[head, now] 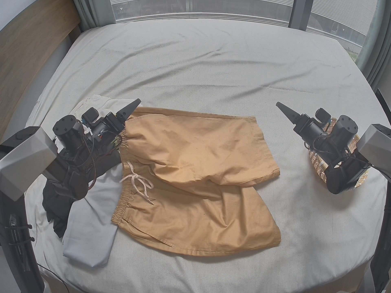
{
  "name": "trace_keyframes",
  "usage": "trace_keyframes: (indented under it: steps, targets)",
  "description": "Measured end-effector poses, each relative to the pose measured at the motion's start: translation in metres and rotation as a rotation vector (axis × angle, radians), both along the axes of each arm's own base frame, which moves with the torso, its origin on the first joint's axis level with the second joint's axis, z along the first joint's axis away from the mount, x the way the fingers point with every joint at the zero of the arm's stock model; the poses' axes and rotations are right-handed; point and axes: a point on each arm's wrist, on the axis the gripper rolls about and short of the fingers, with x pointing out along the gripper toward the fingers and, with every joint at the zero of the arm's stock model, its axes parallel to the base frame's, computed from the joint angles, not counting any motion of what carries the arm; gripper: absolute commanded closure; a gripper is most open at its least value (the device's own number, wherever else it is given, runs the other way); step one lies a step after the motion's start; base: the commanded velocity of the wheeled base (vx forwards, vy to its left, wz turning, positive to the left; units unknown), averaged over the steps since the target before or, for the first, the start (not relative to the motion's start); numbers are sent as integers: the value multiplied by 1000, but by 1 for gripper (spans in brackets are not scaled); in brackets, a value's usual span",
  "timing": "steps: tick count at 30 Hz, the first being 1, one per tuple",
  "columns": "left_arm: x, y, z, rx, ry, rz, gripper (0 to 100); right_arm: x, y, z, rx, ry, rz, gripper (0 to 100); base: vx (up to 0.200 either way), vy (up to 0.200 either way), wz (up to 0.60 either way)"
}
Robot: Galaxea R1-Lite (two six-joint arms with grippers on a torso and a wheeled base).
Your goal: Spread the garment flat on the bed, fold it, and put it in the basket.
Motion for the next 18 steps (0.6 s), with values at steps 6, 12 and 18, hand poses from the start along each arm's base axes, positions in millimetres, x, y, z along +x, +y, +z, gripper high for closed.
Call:
trace_keyframes:
  steps: [6, 12, 18]
  targets:
    - [-1, 2, -8, 0, 55, 28, 0, -18, 5, -21, -52, 80, -8, 0, 0, 0, 0]
    - [-12, 12, -18, 18, 147, 56, 0, -58, 12, -44, -104, 222, 4, 0, 0, 0, 0]
    - [-39, 23, -28, 62, 246, 81, 0, -100, 17, -59, -145, 350, 35, 0, 0, 0, 0]
